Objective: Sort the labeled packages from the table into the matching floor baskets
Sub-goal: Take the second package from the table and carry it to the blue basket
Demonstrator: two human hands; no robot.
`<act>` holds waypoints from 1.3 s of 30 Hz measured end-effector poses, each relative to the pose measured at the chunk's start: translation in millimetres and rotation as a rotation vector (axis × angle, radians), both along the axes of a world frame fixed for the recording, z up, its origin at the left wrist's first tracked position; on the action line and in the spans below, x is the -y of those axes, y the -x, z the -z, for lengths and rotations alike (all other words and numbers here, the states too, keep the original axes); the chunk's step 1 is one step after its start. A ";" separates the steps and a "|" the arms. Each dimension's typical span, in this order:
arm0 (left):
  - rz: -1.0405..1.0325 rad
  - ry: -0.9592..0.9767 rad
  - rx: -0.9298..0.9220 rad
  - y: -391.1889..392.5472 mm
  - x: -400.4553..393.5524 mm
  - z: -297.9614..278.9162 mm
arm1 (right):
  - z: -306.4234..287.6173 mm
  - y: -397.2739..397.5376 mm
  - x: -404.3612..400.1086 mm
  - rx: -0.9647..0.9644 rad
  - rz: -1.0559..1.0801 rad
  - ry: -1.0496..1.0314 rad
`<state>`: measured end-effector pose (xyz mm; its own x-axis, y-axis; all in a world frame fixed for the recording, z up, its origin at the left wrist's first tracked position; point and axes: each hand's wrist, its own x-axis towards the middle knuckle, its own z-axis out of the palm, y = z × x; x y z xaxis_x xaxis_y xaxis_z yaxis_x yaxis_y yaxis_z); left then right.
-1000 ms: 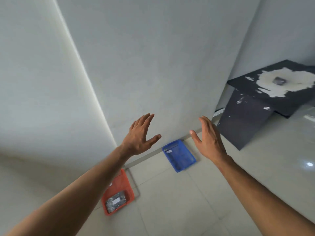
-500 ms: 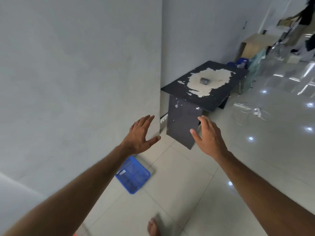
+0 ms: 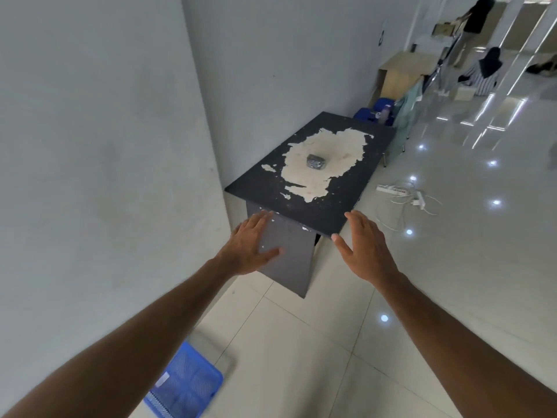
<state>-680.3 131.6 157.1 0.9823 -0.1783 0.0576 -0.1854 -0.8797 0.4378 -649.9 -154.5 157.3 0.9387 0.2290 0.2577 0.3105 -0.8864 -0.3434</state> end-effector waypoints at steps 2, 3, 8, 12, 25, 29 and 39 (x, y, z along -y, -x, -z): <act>0.002 -0.008 -0.008 -43.0 13.3 0.4 | 3.9 -40.8 9.9 -0.010 0.006 -0.004; -0.001 -0.012 -0.013 -63.9 19.8 2.6 | 6.8 -61.2 15.2 -0.016 0.006 -0.007; -0.035 -0.022 -0.040 -170.2 56.0 19.9 | 24.3 -169.0 47.9 -0.043 -0.006 -0.026; -0.122 0.010 -0.075 -257.2 91.7 36.8 | 37.3 -271.3 80.6 -0.082 -0.060 -0.011; -0.427 0.261 -0.187 -469.0 171.6 77.2 | 65.0 -551.5 134.1 -0.313 -0.313 0.002; -0.513 0.367 -0.237 -536.1 169.9 105.0 | 91.2 -633.0 115.7 -0.500 -0.371 -0.054; -0.822 0.763 -0.356 -674.2 175.4 164.1 | 148.0 -780.1 54.0 -0.717 -0.340 -0.236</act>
